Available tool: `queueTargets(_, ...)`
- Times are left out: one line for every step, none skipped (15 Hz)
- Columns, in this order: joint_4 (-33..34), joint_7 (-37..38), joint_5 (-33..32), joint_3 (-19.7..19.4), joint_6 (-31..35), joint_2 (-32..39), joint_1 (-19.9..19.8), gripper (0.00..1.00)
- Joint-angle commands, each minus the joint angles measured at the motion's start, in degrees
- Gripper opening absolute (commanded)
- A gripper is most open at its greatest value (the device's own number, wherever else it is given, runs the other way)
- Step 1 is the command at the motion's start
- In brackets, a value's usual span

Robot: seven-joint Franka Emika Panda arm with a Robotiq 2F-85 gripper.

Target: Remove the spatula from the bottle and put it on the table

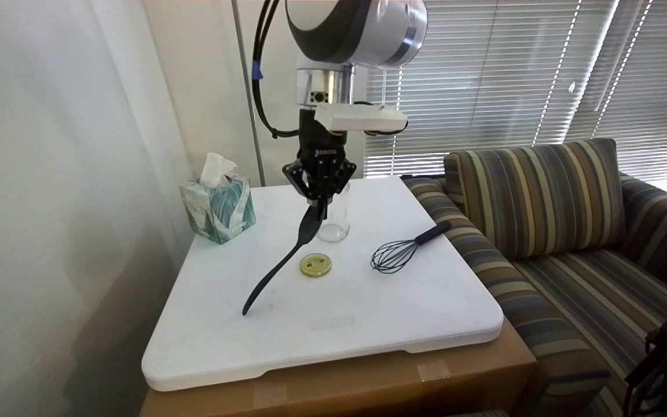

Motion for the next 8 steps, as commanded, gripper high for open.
queueTargets(1.39, -1.32, 1.90, 1.04, 0.20, 1.44, -1.45, 0.02)
queueTargets(1.01, -1.86, 2.79, 1.44, 0.71, 1.28, -1.85, 0.02)
queueTargets(0.71, -2.38, 3.73, 1.84, 0.91, 1.27, -2.26, 0.02)
queueTargets(0.49, -2.59, 4.41, 2.04, 1.04, 1.35, -2.48, 0.02)
queueTargets(0.26, -3.25, 5.39, 2.48, 1.26, 1.46, -2.88, 0.02)
queueTargets(0.03, -3.58, 6.16, 2.60, 1.29, 1.64, -3.11, 0.02)
queueTargets(-0.17, -4.34, 7.23, 3.07, 1.26, 1.80, -3.62, 0.02)
queueTargets(-0.39, -4.84, 7.78, 3.23, 1.18, 1.90, -3.86, 0.02)
